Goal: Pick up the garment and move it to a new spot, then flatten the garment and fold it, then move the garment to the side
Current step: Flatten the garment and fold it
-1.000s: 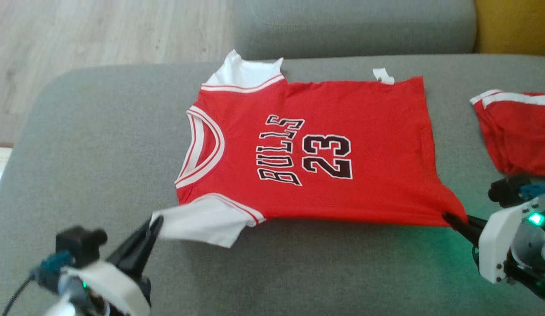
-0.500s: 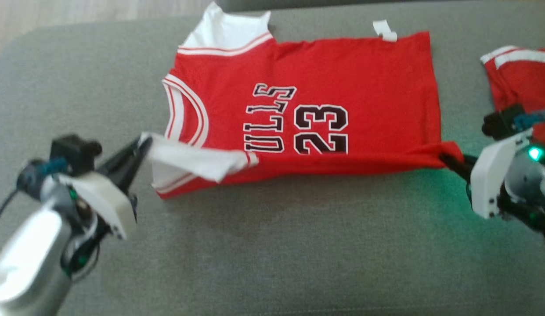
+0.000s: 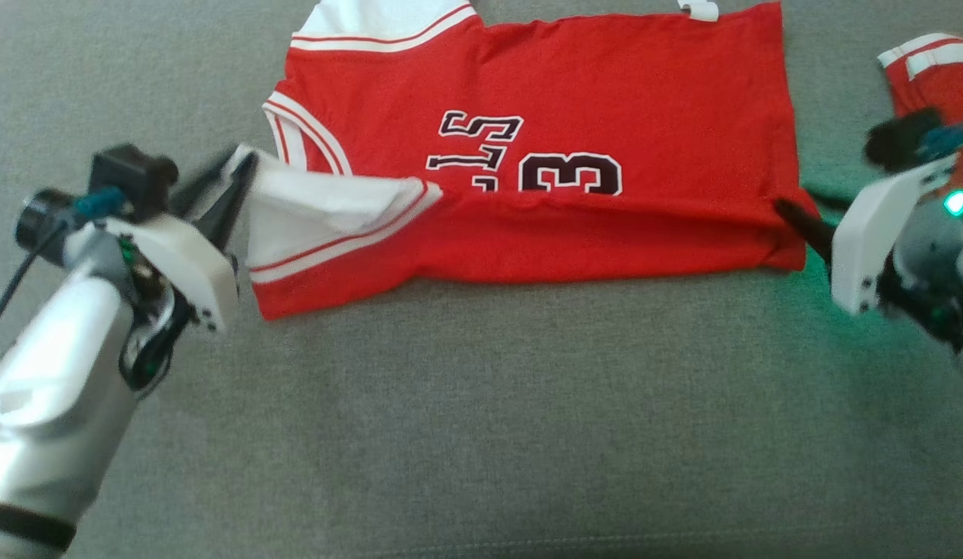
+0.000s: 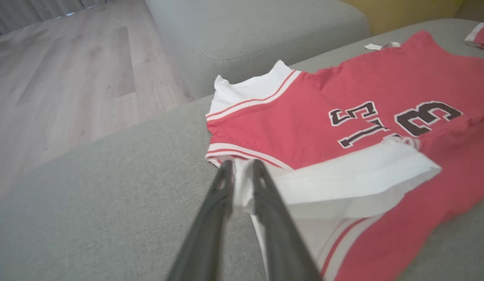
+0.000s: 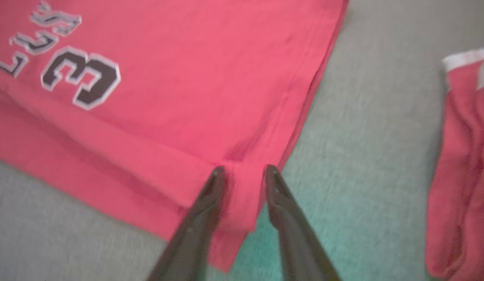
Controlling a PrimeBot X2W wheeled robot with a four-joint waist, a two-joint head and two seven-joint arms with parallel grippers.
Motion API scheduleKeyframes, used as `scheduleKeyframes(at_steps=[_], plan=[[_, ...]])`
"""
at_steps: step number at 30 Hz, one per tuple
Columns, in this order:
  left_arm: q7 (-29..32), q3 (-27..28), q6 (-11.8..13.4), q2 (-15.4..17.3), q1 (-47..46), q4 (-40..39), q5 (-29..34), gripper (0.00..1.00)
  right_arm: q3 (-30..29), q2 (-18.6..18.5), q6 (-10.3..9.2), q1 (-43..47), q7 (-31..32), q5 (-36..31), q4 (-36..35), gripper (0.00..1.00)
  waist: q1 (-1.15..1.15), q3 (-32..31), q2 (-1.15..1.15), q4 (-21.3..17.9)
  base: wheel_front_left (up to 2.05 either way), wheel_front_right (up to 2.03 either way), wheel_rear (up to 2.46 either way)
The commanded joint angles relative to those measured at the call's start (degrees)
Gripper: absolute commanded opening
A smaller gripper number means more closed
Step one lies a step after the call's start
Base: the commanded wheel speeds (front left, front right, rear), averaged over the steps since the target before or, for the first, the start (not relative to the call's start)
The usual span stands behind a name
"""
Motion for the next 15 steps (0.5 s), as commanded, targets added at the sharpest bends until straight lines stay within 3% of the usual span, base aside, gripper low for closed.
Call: scheduleKeyframes(at_steps=[1, 6, 15], plan=[[-2.2, 3.2, 1.0, 1.8, -4.1, 0.0, 0.5, 1.0, -1.7, -0.4, -0.05, -1.9, -2.4, -0.9, -0.3, 1.0, 0.0, 0.1, 0.0, 0.1, 0.0, 0.0, 0.0], [-9.8, 9.3, 5.7, -2.3, -5.8, 2.0, -1.7, 1.0, -8.3, 3.8, -0.05, -2.9, -12.5, -2.0, 3.2, 1.0, 0.0, -0.5, 0.0, 0.2, 0.0, 0.0, 0.0], [-10.5, 24.0, 7.4, -10.7, 7.5, -12.8, -0.6, 1.0, -18.3, 11.5, -0.05, 4.4, -32.9, -8.7, 0.6, 1.0, 0.0, -4.8, 0.0, -0.7, 0.0, 0.0, 0.0]])
